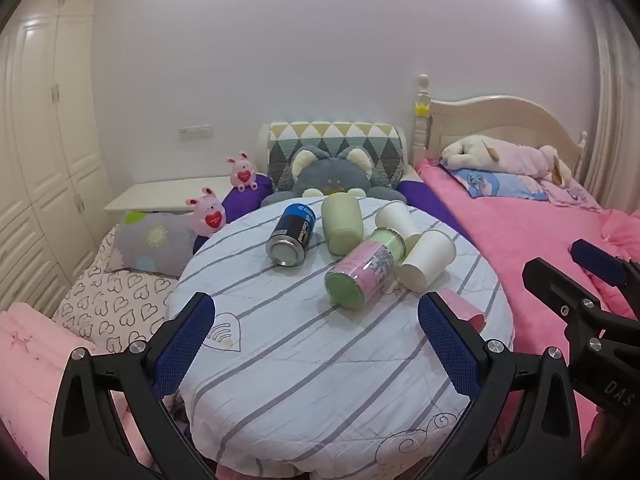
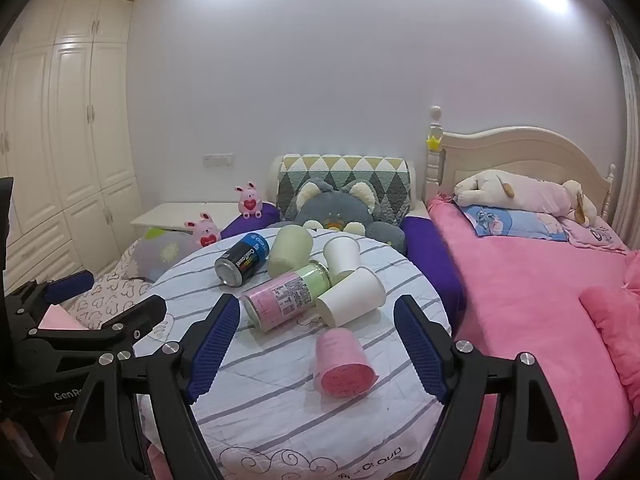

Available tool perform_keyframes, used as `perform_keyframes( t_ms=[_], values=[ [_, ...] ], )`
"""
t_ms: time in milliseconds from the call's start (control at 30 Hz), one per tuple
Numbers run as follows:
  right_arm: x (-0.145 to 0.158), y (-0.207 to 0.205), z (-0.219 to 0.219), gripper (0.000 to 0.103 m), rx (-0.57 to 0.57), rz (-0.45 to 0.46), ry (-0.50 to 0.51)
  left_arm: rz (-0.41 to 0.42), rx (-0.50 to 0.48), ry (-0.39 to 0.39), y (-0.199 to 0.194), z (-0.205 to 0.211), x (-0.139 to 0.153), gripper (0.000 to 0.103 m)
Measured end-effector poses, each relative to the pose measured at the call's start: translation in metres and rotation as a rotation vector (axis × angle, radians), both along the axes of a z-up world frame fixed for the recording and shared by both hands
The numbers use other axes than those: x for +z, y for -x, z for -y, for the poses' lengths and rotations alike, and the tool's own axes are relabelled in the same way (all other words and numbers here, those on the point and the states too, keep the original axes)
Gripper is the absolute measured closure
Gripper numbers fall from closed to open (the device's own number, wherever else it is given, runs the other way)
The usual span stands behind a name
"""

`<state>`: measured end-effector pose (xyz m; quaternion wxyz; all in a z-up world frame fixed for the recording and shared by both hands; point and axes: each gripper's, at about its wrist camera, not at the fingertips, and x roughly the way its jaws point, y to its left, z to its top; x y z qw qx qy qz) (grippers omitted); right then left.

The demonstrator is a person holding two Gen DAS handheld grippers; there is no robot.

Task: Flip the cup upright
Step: 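Move the right tool toward the pink cup lying on its side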

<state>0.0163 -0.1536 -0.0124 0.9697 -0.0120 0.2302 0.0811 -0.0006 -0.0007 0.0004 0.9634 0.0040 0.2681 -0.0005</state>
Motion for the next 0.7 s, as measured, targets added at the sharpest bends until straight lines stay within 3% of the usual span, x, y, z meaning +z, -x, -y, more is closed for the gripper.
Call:
perform_keyframes(
  t_ms=[467, 700],
  values=[
    [-0.006, 0.005, -0.006, 0.022, 0.002, -0.005, 0.007, 0.006, 0.001, -0.002, 0.015, -0.025, 0.009, 0.000],
    [-0.009, 0.006, -0.004, 0.022, 0.002, -0.010, -0.010, 0.004, 0.021, -0.010, 0.013, -0.014, 0.001, 0.000]
  ],
)
